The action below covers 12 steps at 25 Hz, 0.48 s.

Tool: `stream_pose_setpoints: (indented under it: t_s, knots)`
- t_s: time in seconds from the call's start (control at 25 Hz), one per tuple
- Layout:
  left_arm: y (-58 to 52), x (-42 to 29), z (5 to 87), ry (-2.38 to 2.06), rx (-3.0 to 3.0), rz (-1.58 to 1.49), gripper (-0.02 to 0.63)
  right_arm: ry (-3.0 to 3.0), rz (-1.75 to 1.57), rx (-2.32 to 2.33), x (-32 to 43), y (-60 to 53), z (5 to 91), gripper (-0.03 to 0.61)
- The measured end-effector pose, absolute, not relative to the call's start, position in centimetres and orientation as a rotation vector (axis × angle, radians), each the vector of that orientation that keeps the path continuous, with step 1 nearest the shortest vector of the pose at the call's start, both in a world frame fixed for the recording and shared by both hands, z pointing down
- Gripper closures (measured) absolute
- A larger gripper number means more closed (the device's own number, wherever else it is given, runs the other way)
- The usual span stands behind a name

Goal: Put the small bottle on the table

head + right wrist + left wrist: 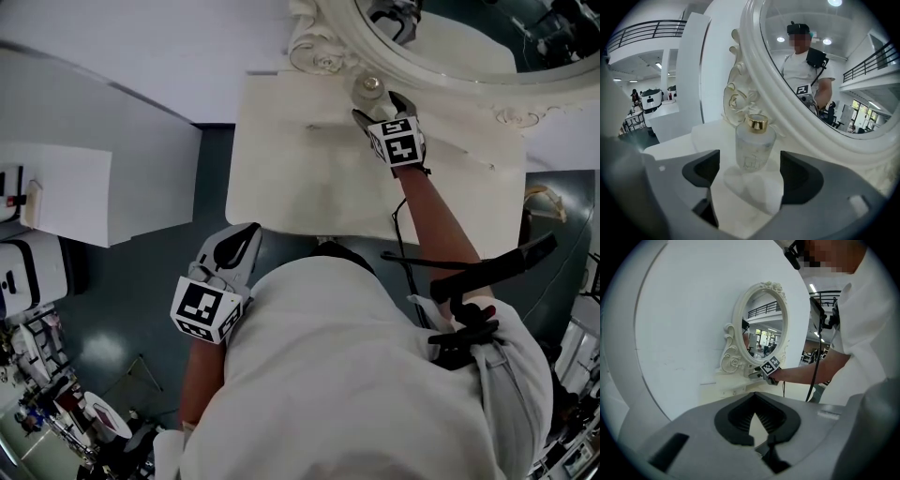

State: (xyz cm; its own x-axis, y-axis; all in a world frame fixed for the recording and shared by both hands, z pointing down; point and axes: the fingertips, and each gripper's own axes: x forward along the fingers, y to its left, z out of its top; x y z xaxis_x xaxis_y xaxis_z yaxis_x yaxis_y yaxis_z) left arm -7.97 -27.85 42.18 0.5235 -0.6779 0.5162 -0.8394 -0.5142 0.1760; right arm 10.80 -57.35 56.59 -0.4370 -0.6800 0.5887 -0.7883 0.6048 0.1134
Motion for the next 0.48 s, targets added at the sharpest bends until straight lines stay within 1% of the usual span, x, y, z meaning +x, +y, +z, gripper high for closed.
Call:
stream_pose_setpoints:
  t_s: [0.08, 0.16, 0.4, 0.48]
  knots:
    - [-26.8, -8.6, 42.1, -1.235, 2.373, 0.539, 0.611, -2.225, 0.239, 1.176, 10.9, -56.1, 56.1, 0.182]
    - [-25.9, -9.1, 42.0, -1.231, 2.385, 0.529, 0.611, -2.221, 0.238, 1.191, 11.0, -54.6, 55.6, 0.214]
    - [-22.9, -10.2, 41.9, -1.210, 2.426, 0.499, 0.611, -2.228, 0.183, 1.183, 10.3, -48.9, 54.3, 0.434]
    - [-21.7, -10.9, 42.0, -1.198, 2.436, 0.491, 0.611, -2.223, 0.178, 1.175, 9.6, -46.6, 54.1, 0.489]
